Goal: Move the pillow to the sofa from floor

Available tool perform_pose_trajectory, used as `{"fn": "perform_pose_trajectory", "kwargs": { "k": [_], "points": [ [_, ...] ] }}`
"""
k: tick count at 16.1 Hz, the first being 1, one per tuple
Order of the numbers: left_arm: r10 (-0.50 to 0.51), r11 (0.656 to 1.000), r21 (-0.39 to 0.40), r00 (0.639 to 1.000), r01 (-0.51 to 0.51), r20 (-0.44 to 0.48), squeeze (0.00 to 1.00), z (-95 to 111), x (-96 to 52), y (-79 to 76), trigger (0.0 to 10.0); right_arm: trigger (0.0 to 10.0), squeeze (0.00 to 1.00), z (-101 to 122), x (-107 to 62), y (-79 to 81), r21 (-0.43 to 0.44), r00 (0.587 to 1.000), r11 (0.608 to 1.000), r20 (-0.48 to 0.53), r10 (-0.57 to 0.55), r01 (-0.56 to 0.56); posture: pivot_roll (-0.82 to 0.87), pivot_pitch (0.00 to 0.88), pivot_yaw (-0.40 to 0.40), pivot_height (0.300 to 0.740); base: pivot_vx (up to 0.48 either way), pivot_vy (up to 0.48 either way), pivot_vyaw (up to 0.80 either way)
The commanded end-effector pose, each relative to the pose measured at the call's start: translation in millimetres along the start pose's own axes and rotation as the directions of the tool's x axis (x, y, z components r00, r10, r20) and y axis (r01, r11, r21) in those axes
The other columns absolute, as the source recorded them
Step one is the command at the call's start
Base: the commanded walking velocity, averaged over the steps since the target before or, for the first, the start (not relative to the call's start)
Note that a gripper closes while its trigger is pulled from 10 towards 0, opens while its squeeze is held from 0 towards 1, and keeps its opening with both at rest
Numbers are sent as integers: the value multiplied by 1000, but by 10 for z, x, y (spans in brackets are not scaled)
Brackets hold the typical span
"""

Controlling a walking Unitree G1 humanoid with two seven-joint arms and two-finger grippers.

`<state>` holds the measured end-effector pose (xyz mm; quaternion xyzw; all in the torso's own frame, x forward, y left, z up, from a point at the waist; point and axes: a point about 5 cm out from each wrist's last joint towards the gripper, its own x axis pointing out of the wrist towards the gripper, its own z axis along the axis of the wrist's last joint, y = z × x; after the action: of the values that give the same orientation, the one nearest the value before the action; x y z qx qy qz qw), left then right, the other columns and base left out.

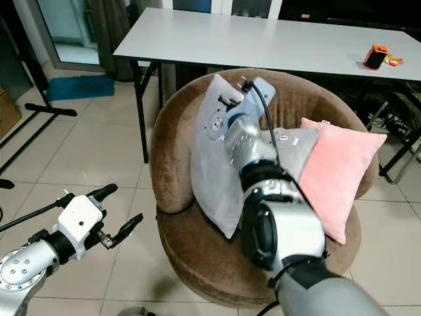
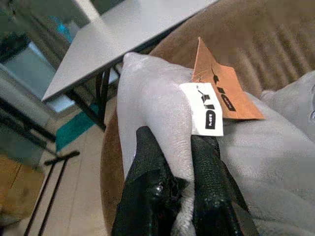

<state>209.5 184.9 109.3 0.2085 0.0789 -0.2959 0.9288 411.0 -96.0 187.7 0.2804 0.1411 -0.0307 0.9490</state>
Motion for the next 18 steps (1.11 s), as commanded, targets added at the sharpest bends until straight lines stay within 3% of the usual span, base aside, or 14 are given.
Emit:
{"fn": "perform_pose_trajectory", "kwargs": {
  "k": [1, 3, 7, 9, 12, 13, 14, 15, 18],
  "points": [
    [4, 1000, 3, 1000, -4, 8, 0, 29, -10, 15, 10000, 10000, 0, 216, -19, 89, 18, 998, 999, 50, 34, -35, 143, 0, -56, 740, 0, 0, 0],
    [1, 1000, 4, 1000, -1, 7, 0, 33, -6, 22, 10000, 10000, 0, 268, -28, 149, 56, 998, 996, 10, 63, -63, 140, 0, -52, 740, 0, 0, 0],
    [-12, 1000, 9, 1000, 12, 3, 0, 38, 8, 33, 10000, 10000, 0, 252, -66, 297, 47, 993, 993, -38, 111, -110, 138, 0, -47, 740, 0, 0, 0],
    [-16, 1000, 14, 1000, 16, 2, 0, 37, 20, 43, 10000, 10000, 0, 200, -43, 261, 38, 995, 995, -43, 91, -90, 137, 0, -46, 740, 0, 0, 0],
    [-33, 999, 38, 999, 32, 13, 0, 65, 92, 69, 10000, 10000, 4, 61, 28, 4, -17, 1000, 1000, -1, -4, 4, 143, 0, -39, 740, 0, 0, 0],
    [-40, 998, 41, 999, 39, 18, 0, 79, 111, 67, 10000, 10000, 808, 64, 35, -73, -47, 999, 998, 16, -40, 40, 143, 0, -39, 740, 0, 0, 0],
    [-44, 998, 44, 999, 43, 22, 0, 92, 126, 68, 10000, 10000, 1000, 87, 38, -140, -70, 997, 995, 39, -66, 69, 149, 0, -40, 740, 0, 0, 0],
    [-47, 998, 46, 999, 46, 27, 0, 112, 147, 74, 10000, 10000, 1000, 149, 41, -328, -45, 986, 987, 63, -152, 155, 166, 0, -49, 740, 0, 0, 0],
    [-26, 998, 58, 999, 25, 21, 0, 101, 130, 105, 10000, 10000, 1000, 446, 13, -578, -27, 947, 958, 167, -276, 284, 177, 0, -58, 740, 0, 0, 0]
  ]
}}
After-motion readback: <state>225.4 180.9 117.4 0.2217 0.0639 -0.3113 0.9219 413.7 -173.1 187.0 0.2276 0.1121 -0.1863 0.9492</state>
